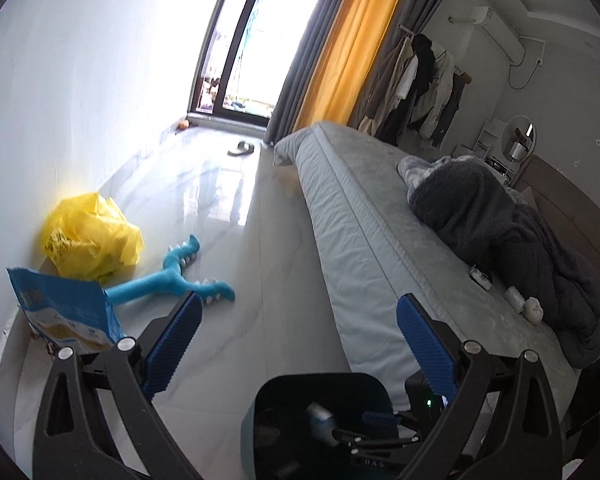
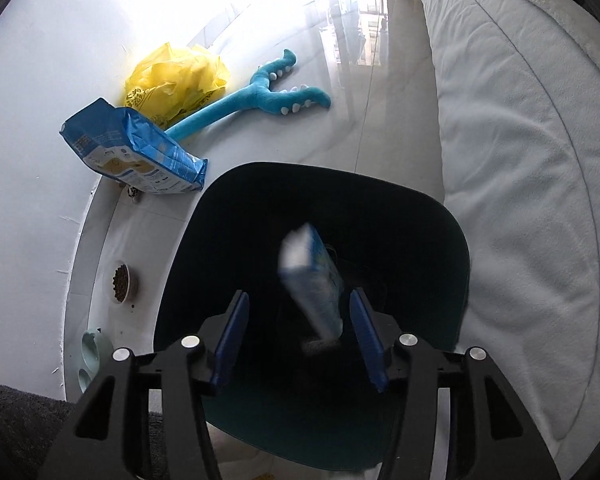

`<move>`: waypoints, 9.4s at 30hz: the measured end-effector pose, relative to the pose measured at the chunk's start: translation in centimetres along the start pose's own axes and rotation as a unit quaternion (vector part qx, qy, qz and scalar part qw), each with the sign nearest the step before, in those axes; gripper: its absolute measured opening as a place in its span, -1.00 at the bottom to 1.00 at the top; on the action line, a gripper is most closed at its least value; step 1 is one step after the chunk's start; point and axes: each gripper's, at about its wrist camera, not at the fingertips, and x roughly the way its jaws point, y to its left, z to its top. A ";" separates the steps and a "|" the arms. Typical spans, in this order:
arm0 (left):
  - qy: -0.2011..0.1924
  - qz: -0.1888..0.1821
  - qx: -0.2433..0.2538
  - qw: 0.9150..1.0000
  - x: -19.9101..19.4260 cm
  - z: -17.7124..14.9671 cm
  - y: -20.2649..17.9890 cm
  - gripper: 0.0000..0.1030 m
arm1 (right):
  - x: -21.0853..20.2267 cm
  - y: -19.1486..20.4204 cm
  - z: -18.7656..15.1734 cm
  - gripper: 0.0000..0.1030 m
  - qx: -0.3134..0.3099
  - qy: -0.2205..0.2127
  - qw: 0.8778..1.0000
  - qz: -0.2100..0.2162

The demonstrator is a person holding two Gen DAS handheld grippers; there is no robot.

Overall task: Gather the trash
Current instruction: 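Move both tools back over the bed toward the remaining trash, then grasp the white rolled cloth with the right tool while the left tool grasps the bubble-wrap roll, then carry the cloth and bubble-wrap roll in both tools to the bin, then open the left tool over the bin to drop the bubble-wrap roll, then open the right tool over the bin to drop the white rolled cloth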

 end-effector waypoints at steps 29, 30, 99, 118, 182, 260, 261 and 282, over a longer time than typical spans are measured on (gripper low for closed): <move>-0.049 -0.023 0.037 0.998 0.0 1.7 -9.6 0.92 | -14.1 -4.9 -0.5 0.76 0.015 -0.166 0.985 0.037; -0.050 -0.026 0.039 0.998 0.1 1.8 -10.2 0.92 | -14.4 -5.3 -0.6 0.76 0.015 -0.172 0.985 0.032; 0.204 -0.188 0.036 0.960 21.6 -5.5 -38.6 0.89 | -23.3 -38.4 -6.4 0.54 0.056 -0.213 0.953 -0.207; 0.206 -0.183 0.041 0.960 25.0 -7.9 -42.1 0.48 | -26.6 -39.3 -9.0 0.02 0.064 -0.245 0.949 -0.189; 0.158 -0.084 0.162 0.970 12.1 -6.0 -26.7 -0.36 | -27.4 -21.4 -6.2 0.02 0.103 -0.302 0.944 -0.079; 0.113 0.002 -0.022 0.993 5.8 -2.0 0.5 0.86 | -3.2 -1.5 3.3 0.02 -0.040 -0.061 0.997 -0.010; 0.100 0.001 -0.018 0.995 5.3 -1.6 0.4 0.86 | -2.6 -1.3 3.2 0.02 -0.043 -0.053 0.998 -0.010; -0.010 -0.003 0.015 1.000 1.4 1.3 -2.0 0.89 | 0.3 0.3 1.9 0.48 -0.065 0.010 0.998 0.004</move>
